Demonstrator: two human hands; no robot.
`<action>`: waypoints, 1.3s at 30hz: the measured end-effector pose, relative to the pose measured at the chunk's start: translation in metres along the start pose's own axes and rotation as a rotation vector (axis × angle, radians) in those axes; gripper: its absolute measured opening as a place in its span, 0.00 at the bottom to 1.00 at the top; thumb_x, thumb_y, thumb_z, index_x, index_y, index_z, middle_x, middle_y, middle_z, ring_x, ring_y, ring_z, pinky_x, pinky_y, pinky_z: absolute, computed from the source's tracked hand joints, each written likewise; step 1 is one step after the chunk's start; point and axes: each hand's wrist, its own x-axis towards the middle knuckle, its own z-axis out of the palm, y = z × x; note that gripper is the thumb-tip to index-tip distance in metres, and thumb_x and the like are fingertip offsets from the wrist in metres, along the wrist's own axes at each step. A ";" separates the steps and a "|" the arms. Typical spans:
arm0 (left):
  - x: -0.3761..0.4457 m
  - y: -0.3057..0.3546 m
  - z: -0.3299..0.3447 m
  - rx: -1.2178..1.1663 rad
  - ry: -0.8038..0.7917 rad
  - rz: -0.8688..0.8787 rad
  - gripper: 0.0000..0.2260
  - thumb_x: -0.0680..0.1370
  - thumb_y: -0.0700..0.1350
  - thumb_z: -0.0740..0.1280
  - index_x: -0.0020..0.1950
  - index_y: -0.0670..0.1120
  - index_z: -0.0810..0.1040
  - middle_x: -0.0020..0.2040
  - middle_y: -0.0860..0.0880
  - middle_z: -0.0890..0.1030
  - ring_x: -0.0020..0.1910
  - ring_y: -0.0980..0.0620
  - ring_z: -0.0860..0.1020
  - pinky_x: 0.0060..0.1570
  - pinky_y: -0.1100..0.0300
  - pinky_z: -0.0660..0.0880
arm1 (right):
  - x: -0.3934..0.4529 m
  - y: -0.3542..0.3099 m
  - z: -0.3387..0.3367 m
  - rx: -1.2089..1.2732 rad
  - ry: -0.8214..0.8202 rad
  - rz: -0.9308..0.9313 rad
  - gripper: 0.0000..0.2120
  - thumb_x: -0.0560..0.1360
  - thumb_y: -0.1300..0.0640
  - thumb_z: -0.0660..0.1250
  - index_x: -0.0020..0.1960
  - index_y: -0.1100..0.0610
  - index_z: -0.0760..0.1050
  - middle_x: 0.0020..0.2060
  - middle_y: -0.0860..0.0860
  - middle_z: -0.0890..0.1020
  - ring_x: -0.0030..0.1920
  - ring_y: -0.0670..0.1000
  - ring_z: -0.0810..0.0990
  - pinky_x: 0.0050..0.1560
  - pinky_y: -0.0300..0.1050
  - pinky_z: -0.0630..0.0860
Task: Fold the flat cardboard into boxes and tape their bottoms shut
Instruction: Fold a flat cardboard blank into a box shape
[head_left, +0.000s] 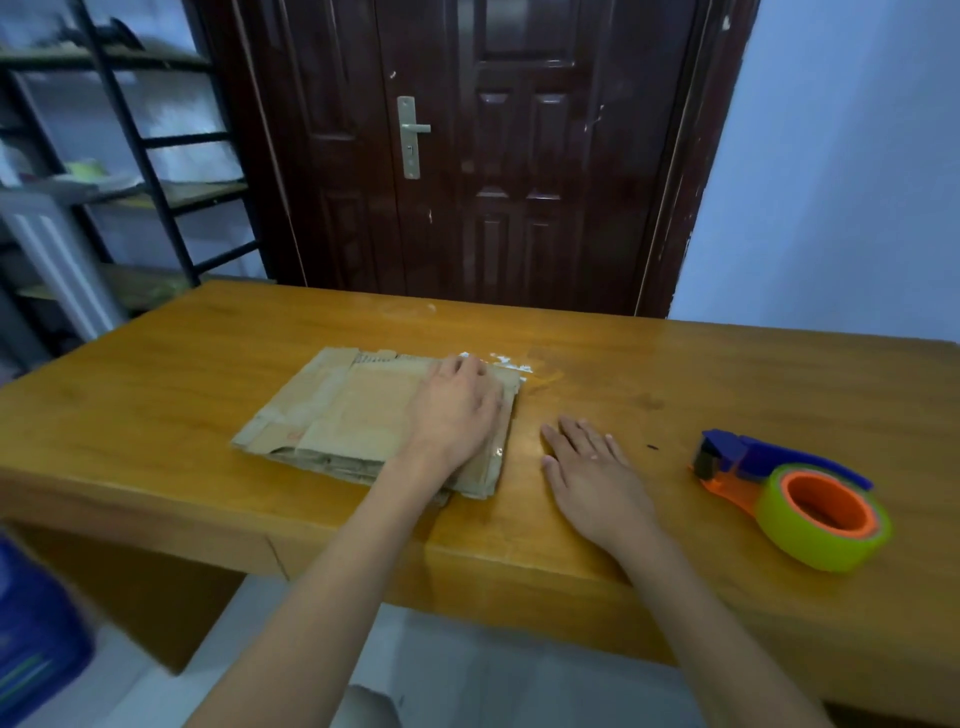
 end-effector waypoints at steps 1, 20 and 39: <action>-0.001 -0.005 -0.007 0.067 -0.003 -0.039 0.19 0.83 0.54 0.61 0.71 0.47 0.74 0.69 0.46 0.76 0.70 0.44 0.71 0.69 0.47 0.71 | -0.001 0.000 0.001 0.005 -0.004 0.000 0.26 0.88 0.44 0.43 0.85 0.47 0.51 0.85 0.48 0.51 0.85 0.50 0.47 0.83 0.53 0.45; -0.011 0.009 0.009 0.377 -0.237 -0.212 0.46 0.69 0.83 0.46 0.78 0.57 0.67 0.81 0.47 0.65 0.76 0.35 0.64 0.69 0.36 0.62 | -0.003 0.004 0.000 0.038 0.029 -0.054 0.28 0.88 0.47 0.47 0.86 0.51 0.49 0.85 0.50 0.51 0.84 0.54 0.50 0.84 0.56 0.48; -0.021 0.000 0.030 0.367 -0.023 -0.159 0.34 0.79 0.72 0.46 0.73 0.55 0.74 0.76 0.49 0.73 0.74 0.37 0.68 0.65 0.37 0.64 | 0.007 0.012 0.007 0.286 0.134 0.034 0.21 0.87 0.50 0.52 0.75 0.46 0.75 0.80 0.45 0.68 0.78 0.50 0.66 0.78 0.54 0.63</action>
